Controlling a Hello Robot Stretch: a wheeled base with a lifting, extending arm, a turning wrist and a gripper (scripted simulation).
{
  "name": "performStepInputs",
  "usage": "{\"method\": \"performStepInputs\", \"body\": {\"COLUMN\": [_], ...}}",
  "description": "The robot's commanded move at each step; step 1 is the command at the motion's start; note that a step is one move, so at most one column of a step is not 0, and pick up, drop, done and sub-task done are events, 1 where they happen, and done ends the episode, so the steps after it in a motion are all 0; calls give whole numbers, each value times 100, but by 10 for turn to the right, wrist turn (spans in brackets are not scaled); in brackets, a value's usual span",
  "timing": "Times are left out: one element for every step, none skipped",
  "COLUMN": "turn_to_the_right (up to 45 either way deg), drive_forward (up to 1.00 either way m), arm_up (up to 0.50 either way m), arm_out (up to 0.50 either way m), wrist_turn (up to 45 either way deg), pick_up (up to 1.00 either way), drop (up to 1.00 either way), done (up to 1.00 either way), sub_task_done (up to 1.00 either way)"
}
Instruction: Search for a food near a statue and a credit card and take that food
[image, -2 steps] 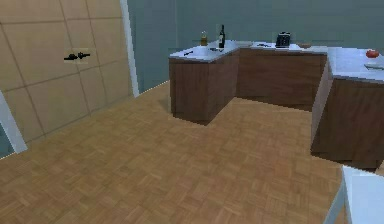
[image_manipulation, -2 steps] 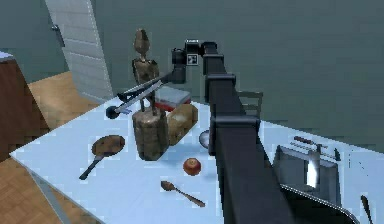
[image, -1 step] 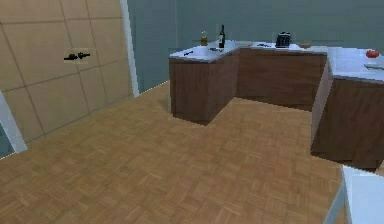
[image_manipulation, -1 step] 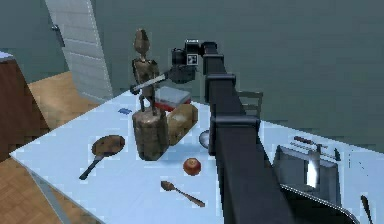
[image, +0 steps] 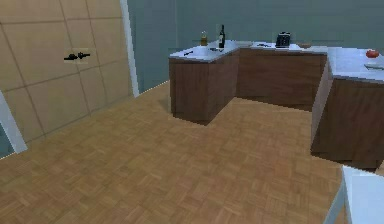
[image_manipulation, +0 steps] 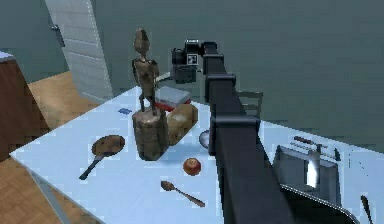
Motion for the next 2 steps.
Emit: {"method": "performStepInputs", "body": {"turn_to_the_right": [0, 0], "drive_forward": [0, 0], "arm_up": [-28, 0], "arm_out": [0, 0], "wrist_turn": [0, 0], "pick_up": [0, 100], "drop": [0, 0], "done": [0, 0], "sub_task_done": [0, 0]}}
